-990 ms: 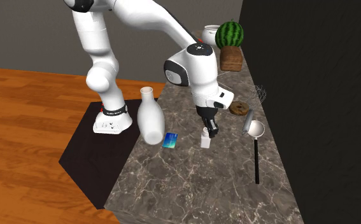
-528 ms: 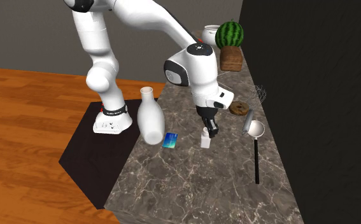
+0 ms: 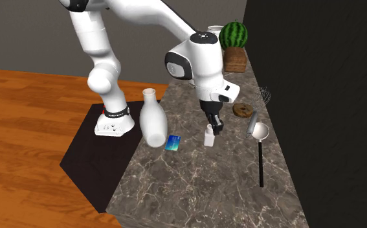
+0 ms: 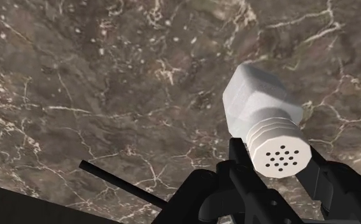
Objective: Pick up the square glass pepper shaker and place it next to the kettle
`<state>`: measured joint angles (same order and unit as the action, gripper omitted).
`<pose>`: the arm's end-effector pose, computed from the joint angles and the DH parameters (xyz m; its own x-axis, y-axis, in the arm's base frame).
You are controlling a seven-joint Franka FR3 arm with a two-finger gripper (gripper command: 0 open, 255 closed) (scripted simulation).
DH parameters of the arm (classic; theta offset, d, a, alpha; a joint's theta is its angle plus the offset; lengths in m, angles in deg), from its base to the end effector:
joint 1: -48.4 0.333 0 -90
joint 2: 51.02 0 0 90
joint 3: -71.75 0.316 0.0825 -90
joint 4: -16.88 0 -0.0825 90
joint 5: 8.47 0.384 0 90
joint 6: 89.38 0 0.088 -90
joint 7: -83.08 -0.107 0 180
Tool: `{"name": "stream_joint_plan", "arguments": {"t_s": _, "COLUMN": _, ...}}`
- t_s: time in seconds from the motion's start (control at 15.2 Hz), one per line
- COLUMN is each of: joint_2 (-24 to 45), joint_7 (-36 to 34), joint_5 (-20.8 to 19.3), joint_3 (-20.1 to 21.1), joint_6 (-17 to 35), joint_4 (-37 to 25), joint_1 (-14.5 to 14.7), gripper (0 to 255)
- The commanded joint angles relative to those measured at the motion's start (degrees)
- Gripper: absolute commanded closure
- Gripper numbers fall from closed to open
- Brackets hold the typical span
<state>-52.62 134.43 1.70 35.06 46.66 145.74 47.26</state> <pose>0.4216 -0.3260 0.3893 0.9716 0.1142 0.2071 0.1149 -0.9933 0.0086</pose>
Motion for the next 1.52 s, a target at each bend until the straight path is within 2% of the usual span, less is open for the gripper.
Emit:
{"name": "stream_joint_plan", "arguments": {"t_s": 0.0, "joint_2": -1.11, "joint_7": -1.19, "joint_5": -1.26, "joint_3": 0.15, "joint_6": -1.52, "joint_4": -0.72, "joint_1": 0.04, "gripper": 255}}
{"name": "stream_joint_plan", "arguments": {"t_s": 0.66, "joint_2": -5.11, "joint_7": -4.71, "joint_5": -5.19, "joint_3": 0.88, "joint_6": -8.82, "joint_4": -5.06, "joint_1": -0.22, "gripper": 255}}
{"name": "stream_joint_plan", "arguments": {"t_s": 1.45, "joint_2": -7.86, "joint_7": -7.22, "joint_5": -7.50, "joint_3": 1.83, "joint_6": -17.82, "joint_4": -11.92, "joint_1": -0.34, "gripper": 255}}
